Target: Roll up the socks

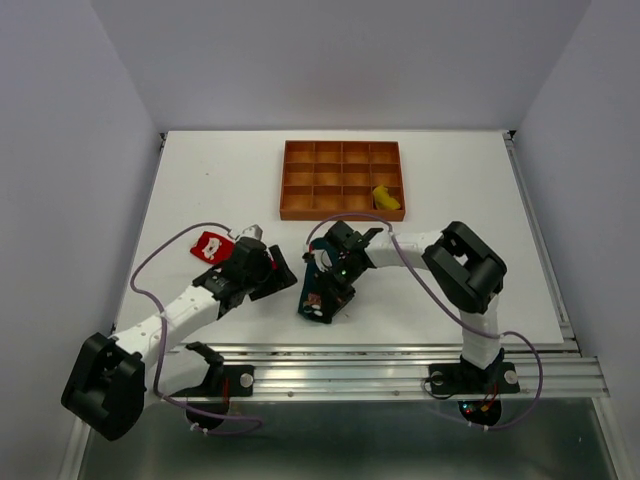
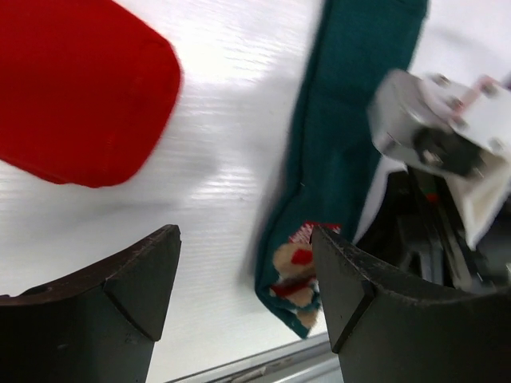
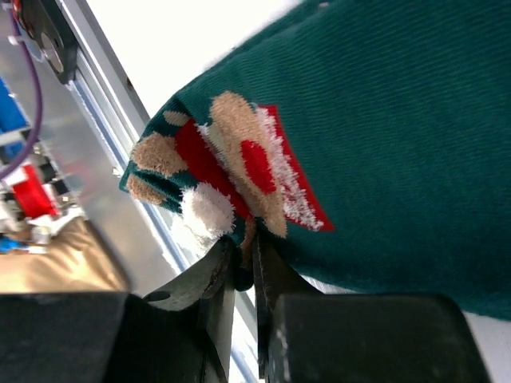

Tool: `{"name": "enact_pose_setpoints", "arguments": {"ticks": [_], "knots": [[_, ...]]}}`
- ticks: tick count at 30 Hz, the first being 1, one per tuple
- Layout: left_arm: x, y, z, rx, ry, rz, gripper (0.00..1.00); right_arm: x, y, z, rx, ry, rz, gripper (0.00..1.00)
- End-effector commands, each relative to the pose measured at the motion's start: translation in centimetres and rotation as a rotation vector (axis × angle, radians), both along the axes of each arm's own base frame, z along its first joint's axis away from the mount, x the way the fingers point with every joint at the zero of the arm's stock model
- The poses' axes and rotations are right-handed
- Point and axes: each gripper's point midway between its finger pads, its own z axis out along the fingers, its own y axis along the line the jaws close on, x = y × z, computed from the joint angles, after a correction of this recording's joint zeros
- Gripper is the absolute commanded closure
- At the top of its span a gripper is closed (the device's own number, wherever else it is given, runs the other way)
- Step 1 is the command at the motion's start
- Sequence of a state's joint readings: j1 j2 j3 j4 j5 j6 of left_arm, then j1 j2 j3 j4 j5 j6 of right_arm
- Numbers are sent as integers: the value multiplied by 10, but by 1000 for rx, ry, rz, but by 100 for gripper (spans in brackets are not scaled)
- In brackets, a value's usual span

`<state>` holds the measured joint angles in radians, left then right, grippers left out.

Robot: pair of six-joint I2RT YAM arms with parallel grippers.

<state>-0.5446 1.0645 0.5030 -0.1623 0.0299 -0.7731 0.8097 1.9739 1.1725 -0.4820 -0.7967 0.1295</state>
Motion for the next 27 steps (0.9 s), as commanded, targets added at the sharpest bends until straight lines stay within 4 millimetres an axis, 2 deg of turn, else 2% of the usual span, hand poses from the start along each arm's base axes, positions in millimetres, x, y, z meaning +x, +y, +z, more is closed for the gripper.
{"name": "enact_pose_setpoints", "arguments": {"ticks": [1, 4, 8, 14, 18, 24, 27], "knots": [[-13, -35, 23, -159, -88, -186, 23, 7, -2, -1, -56, 56, -43, 91], [-23, -43, 26, -184, -103, -224, 25, 5, -1, -3, -77, 95, -53, 91], [-38, -44, 17, -203, -70, -232, 30, 14, 1, 2, -84, 120, -83, 91], [-50, -48, 11, -237, -70, -247, 39, 19, -5, 0, -121, 164, -116, 91], [-50, -45, 3, -215, -53, -238, 39, 24, -4, 1, -123, 173, -117, 91], [-38, -55, 8, -209, -82, -257, 40, 25, -6, -2, -145, 167, -108, 91], [-35, -58, 6, -194, -83, -280, 44, 26, -6, -4, -147, 169, -108, 91]]}}
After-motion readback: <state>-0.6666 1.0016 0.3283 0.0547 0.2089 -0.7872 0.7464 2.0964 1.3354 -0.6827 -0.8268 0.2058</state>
